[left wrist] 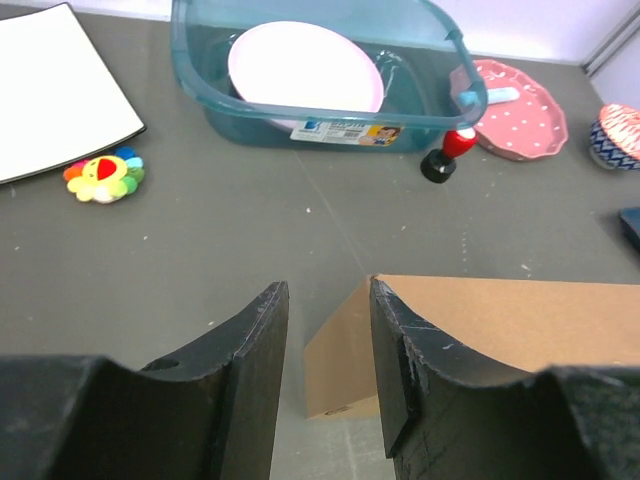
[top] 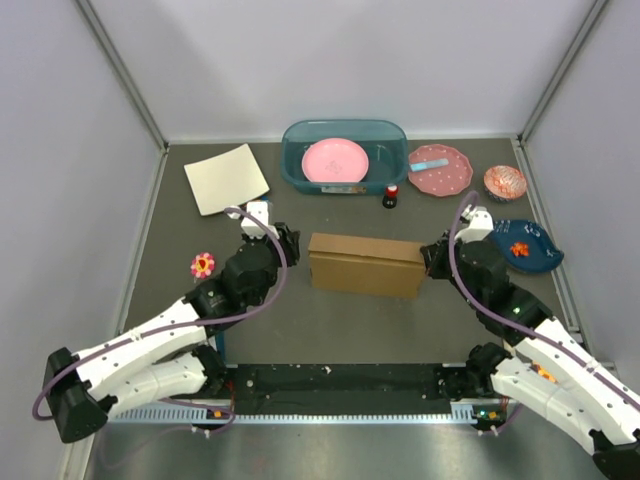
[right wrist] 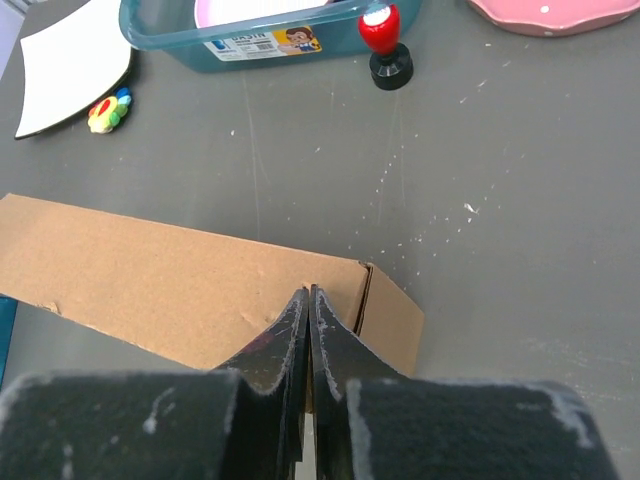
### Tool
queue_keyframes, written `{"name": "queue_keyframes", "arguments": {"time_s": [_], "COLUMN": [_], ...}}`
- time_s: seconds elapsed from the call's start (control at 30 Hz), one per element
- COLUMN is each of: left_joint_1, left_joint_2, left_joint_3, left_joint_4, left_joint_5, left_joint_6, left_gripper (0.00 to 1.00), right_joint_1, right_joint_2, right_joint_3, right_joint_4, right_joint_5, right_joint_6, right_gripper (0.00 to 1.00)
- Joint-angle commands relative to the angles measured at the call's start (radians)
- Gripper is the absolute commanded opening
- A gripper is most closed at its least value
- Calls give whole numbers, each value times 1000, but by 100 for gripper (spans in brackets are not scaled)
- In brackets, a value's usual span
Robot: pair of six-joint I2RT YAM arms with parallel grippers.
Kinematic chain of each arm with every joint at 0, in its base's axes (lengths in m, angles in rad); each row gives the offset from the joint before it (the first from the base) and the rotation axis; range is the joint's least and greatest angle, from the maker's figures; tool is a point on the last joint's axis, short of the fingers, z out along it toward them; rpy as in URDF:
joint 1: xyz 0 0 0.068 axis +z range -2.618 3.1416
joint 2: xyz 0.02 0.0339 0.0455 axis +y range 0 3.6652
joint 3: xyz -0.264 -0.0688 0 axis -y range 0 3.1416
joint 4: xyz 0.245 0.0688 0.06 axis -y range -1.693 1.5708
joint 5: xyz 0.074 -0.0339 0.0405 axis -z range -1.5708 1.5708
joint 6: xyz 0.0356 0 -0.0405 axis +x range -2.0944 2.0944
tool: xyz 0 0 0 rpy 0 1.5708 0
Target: Fold the paper box
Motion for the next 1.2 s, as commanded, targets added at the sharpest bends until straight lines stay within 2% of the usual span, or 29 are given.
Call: {"name": "queue_keyframes", "arguments": {"time_s": [0.0,0.2,0.37,0.53,0.73,1.0,1.17], "left_joint_1": [16,102,110,110,111,111,111], "left_joint_2": [0,-38,26,90,65,35,52], "left_joint_3": [54,36,10,-192,-311,-188,-188], "left_joint_4": [100,246,275,372,387,290,284], "left_joint_5": [78,277,354,483,427,379,371], "left_joint_6": [11,-50,-79,-176,-228,-159,-161], "left_gripper": [44,38,29,24,21,23,24], "right_joint_1": [12,12,12,12,12,12,13], "right_joint_2": [13,21,29,26,16,-29,-77], "right_joint_3": [-33,-25,-27,-31,-2,120,113], "right_joint_4": [-69,-69,-66,-66,-69,-33,24], "right_joint_5": [-25,-23,-22,-28,-31,-34,-57], "right_joint_6": [20,17,17,18,4,-23,-14], "right_gripper": [0,0,0,0,0,0,0]}}
